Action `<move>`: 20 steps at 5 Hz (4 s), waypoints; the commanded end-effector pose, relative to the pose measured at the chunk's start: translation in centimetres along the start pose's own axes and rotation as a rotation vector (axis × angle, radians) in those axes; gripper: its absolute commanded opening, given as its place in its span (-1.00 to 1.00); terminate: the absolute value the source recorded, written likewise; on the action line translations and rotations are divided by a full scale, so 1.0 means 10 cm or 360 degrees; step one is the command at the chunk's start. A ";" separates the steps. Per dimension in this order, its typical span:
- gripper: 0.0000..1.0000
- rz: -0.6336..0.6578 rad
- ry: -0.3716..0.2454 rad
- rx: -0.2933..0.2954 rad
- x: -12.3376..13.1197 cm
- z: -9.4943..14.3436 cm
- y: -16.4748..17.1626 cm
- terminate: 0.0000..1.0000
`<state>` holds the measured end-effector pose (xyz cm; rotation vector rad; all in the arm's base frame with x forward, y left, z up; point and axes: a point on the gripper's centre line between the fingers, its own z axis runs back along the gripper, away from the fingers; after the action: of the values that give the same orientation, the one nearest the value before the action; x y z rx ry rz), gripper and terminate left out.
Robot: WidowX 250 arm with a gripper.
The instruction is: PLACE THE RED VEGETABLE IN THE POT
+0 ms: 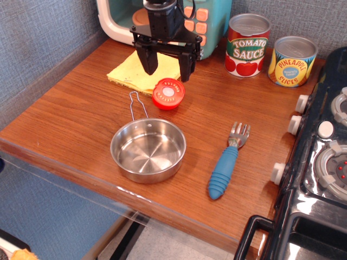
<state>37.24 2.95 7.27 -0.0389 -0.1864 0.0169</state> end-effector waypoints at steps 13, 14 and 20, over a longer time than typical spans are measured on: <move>-1.00 -0.0145 -0.0221 -0.0088 -0.03 0.46 -0.16 -1.00; -1.00 -0.0205 -0.0128 -0.0067 -0.42 0.36 -0.10 -1.00; 1.00 -0.0331 0.0030 0.0025 -0.77 0.18 -0.06 -1.00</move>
<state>28.71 1.61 5.42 -0.0208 -0.0993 -0.1890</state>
